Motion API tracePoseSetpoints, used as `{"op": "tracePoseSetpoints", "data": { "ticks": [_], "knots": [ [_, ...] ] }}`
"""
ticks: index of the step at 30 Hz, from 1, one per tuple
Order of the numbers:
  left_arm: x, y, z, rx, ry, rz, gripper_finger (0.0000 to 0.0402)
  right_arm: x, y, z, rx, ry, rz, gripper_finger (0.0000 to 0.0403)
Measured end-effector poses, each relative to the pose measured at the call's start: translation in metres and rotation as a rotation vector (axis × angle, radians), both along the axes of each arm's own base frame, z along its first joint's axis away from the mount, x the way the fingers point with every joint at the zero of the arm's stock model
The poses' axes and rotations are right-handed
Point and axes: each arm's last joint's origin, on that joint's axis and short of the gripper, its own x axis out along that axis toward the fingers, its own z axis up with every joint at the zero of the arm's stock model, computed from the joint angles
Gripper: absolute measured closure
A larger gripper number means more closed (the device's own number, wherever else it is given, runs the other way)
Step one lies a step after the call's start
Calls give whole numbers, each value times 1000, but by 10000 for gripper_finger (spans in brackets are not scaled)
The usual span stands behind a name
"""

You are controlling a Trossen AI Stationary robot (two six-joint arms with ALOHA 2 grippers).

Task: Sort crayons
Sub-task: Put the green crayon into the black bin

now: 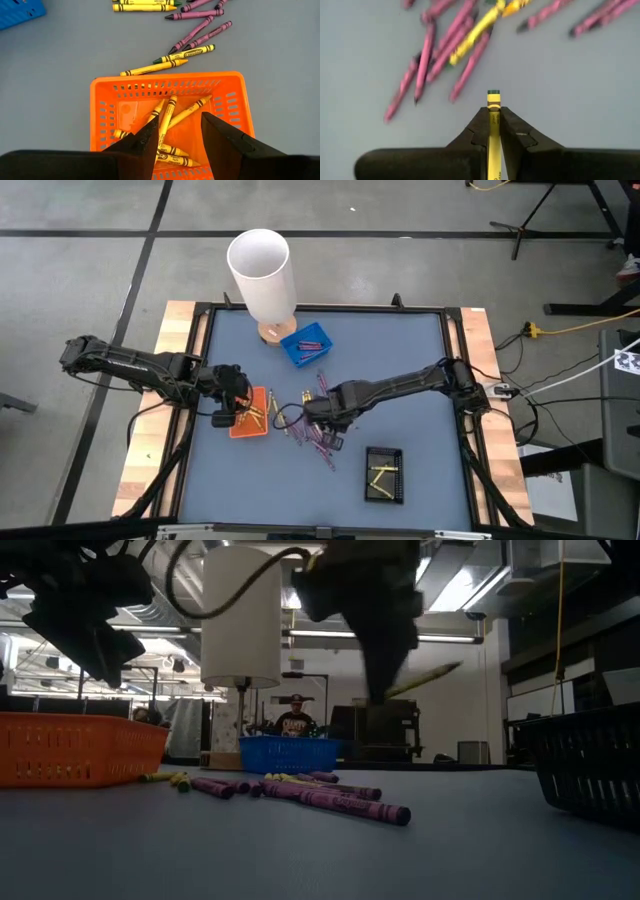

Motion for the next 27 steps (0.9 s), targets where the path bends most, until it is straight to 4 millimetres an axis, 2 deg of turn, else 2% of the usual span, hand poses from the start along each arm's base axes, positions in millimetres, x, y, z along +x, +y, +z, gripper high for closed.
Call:
{"op": "tracePoseSetpoints", "data": {
  "ticks": [6,18,27],
  "knots": [
    [0,0,0,0,0,0,271,-17,22,2,57,131,55,377],
    [0,0,0,0,0,0,271,-55,78,4,-43,301,10,377],
    [0,0,0,0,0,0,271,-74,112,4,-60,300,95,377]
  ]
}}
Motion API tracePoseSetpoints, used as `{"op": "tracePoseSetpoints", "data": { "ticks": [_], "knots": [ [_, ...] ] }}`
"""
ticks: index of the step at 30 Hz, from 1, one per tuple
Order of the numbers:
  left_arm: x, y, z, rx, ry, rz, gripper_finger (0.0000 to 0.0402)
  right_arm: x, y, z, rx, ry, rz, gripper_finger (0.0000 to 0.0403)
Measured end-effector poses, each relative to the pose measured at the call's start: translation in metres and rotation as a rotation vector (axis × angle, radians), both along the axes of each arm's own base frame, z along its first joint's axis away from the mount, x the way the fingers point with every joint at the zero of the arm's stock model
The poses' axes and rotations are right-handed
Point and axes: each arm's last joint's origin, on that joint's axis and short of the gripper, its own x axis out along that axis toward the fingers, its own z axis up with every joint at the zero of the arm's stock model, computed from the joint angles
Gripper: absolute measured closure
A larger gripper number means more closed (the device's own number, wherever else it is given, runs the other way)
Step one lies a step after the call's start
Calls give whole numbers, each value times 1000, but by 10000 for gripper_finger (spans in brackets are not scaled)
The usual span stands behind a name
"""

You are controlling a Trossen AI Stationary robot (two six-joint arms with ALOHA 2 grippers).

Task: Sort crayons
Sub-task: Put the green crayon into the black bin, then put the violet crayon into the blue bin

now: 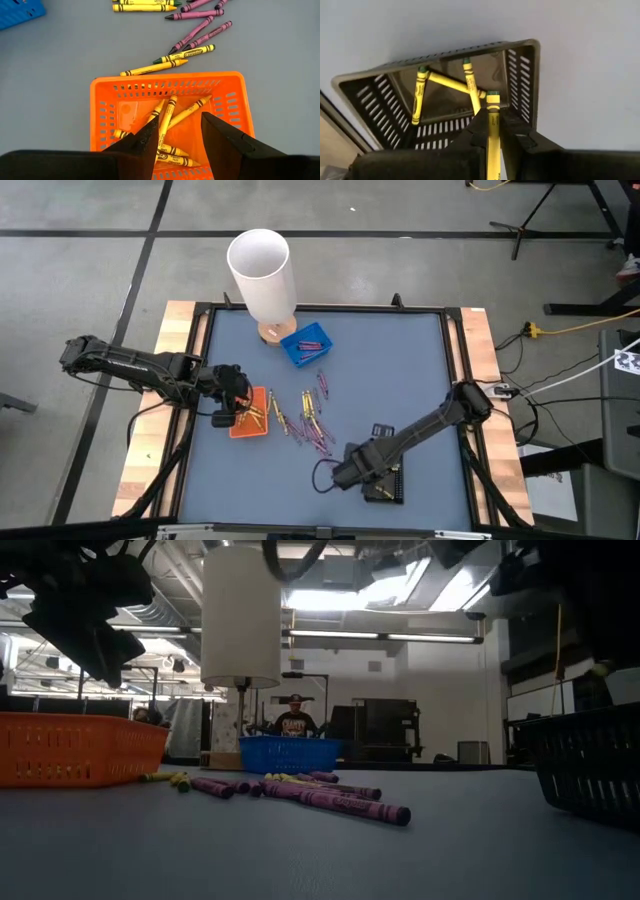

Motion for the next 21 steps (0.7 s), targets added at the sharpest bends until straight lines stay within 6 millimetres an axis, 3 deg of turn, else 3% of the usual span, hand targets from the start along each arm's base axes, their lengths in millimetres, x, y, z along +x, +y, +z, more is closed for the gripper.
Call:
{"op": "tracePoseSetpoints", "data": {
  "ticks": [10,21],
  "knots": [
    [0,0,0,0,0,0,271,-4,7,0,12,6,21,371],
    [0,0,0,1,0,-1,271,-4,7,0,9,3,21,258]
  ]
}}
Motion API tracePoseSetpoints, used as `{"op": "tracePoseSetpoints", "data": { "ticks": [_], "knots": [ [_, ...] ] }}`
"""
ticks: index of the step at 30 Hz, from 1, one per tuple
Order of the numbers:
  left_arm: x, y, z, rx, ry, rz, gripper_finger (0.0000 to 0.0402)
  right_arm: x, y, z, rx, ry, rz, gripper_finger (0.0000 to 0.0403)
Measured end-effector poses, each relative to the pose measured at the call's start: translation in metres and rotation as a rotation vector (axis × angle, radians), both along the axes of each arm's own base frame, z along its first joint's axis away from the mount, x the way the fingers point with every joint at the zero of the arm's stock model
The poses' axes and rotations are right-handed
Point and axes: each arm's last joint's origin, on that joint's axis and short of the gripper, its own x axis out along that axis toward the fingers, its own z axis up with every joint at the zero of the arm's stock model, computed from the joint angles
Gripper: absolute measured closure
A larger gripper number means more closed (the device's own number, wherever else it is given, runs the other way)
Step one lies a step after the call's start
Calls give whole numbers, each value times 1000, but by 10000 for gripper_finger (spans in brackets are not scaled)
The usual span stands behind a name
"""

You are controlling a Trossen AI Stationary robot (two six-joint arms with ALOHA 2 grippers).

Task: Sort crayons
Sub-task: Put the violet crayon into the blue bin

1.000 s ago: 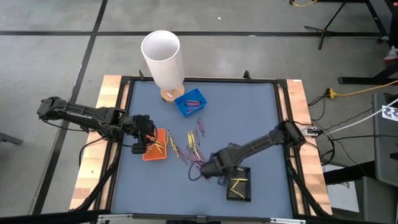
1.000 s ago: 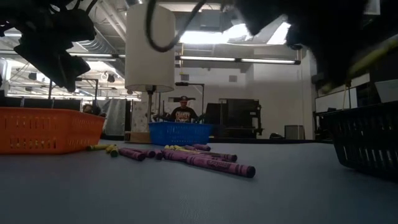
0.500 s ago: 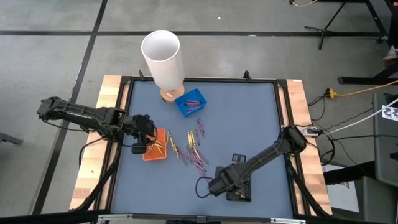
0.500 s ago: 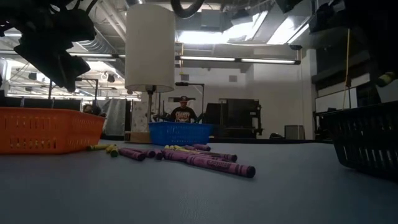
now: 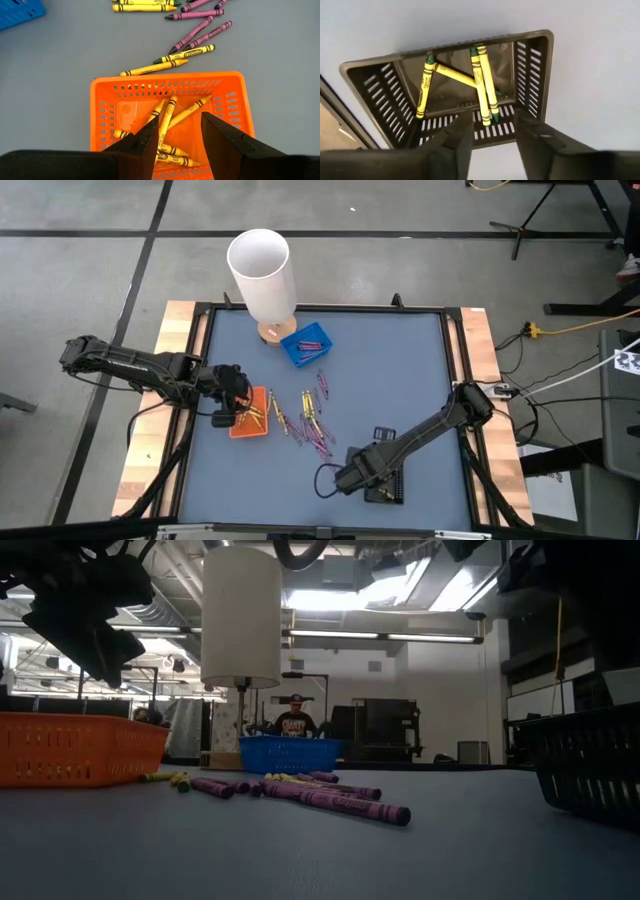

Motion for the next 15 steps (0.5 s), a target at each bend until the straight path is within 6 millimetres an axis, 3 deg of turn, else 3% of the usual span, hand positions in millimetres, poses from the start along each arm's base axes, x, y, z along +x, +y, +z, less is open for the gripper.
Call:
{"op": "tracePoseSetpoints", "data": {
  "ticks": [6,15],
  "knots": [
    [0,0,0,0,0,0,271,0,0,0,0,-1,-1,234],
    [0,0,0,0,0,0,271,0,0,1,1,-2,8,233]
  ]
}}
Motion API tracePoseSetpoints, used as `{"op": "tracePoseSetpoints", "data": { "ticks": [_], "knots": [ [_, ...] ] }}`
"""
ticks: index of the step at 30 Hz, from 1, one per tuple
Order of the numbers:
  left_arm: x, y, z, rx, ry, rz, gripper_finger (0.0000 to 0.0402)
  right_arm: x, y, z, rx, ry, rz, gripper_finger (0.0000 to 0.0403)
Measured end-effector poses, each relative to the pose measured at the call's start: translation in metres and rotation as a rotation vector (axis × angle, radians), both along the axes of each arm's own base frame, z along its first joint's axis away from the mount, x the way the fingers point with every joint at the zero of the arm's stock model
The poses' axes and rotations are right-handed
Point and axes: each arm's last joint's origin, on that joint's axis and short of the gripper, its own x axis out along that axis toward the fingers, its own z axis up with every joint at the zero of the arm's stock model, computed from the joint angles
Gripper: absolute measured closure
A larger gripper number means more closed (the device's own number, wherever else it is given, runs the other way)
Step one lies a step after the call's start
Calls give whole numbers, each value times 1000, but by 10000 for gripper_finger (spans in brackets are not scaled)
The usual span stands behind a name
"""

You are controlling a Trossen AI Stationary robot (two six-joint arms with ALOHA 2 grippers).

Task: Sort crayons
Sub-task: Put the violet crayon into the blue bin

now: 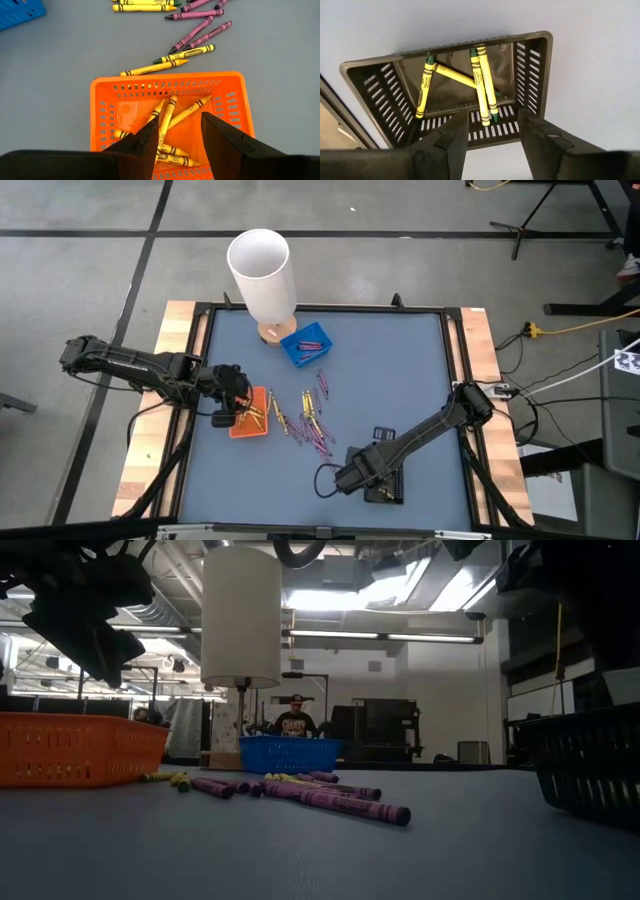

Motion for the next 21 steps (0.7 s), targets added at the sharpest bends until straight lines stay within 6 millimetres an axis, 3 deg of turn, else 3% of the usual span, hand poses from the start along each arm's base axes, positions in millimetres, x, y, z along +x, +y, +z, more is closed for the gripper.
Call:
{"op": "tracePoseSetpoints", "data": {
  "ticks": [13,21],
  "knots": [
    [0,0,0,0,0,0,271,4,-8,0,30,12,63,233],
    [0,0,0,0,0,0,271,19,-35,0,73,21,65,233]
  ]
}}
